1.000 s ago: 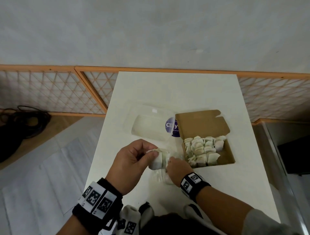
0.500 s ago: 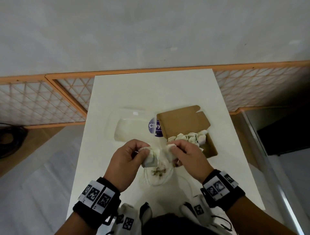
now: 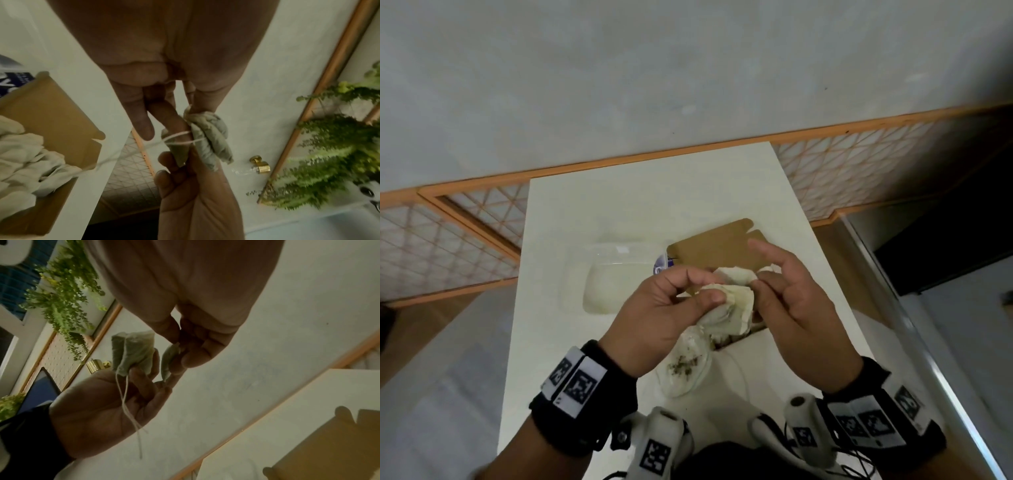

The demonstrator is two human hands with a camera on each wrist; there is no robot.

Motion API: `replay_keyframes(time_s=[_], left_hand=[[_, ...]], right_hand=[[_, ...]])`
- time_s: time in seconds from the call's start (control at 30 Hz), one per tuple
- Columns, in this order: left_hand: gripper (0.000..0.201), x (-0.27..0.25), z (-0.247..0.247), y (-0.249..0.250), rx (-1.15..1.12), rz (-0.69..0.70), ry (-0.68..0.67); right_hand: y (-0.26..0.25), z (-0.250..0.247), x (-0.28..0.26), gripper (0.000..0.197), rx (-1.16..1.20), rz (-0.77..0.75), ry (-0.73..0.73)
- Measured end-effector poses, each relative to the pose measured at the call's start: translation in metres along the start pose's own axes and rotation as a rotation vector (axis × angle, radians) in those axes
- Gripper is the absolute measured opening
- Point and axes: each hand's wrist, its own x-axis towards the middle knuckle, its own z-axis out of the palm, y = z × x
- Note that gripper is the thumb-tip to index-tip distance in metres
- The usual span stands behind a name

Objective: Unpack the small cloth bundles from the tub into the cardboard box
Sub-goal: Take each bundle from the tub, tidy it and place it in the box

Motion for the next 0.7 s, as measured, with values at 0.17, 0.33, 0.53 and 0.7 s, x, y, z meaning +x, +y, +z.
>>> replay_keyframes(time_s=[0.17, 0.33, 0.53, 0.7], left_hand=[[0.011, 0.007, 0.008, 0.002, 0.029, 0.078, 0.044], [0.010, 0.003, 0.007, 0.005, 0.102, 0.165, 0.092], [0.008, 0.002, 0.006, 0.005, 0.239, 0.224, 0.172], [0.008, 0.001, 0.006, 0.006, 0.257, 0.258, 0.166]], right_hand=[[0.001, -0.002, 0.000, 0.055, 0.014, -0.059, -0.008], [-0.005, -0.004, 0.000, 0.049, 0.102, -0.043, -0.036], [-0.007, -0.003, 0.004, 0.071, -0.011, 0.013, -0.077], [-0.009, -0.002, 0.008, 0.044, -0.100, -0.005, -0.137]])
